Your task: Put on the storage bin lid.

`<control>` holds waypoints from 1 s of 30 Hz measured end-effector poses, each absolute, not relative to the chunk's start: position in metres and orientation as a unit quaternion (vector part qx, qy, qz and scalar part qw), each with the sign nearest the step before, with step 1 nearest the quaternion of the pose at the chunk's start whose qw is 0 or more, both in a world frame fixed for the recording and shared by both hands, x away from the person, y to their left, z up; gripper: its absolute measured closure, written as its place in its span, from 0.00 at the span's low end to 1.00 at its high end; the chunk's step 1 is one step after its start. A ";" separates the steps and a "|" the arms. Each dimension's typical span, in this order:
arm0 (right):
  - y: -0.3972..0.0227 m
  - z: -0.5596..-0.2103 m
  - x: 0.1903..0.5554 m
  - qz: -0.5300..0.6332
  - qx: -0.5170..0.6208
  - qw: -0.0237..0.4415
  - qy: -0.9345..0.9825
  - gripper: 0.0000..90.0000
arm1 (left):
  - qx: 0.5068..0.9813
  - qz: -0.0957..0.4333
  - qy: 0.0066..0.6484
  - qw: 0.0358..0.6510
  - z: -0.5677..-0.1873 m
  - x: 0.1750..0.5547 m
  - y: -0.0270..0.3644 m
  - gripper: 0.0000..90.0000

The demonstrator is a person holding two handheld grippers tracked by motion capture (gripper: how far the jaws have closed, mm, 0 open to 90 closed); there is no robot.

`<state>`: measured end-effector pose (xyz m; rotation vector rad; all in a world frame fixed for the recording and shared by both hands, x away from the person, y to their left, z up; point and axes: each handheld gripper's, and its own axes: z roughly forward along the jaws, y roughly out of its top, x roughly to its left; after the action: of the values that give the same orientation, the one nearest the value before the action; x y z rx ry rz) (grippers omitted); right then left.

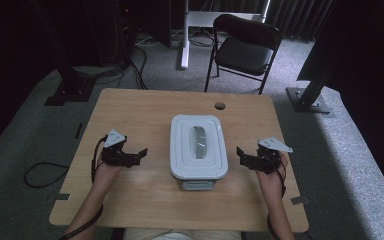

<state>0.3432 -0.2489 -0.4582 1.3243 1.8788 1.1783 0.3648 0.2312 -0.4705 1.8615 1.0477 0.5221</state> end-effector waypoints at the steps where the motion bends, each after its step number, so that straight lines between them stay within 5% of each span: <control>1: -0.249 -0.460 0.343 0.438 0.495 0.275 0.698 0.12 | 0.751 0.209 0.430 0.454 -0.474 0.364 0.235 0.01; 30: -0.283 -0.496 0.334 0.394 0.558 0.283 0.674 0.12 | 0.727 0.216 0.504 0.413 -0.510 0.349 0.281 0.01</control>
<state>0.3339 -0.2833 -0.4965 1.4929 1.8041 1.0556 0.3492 0.2809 -0.5101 1.8269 1.2677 0.5442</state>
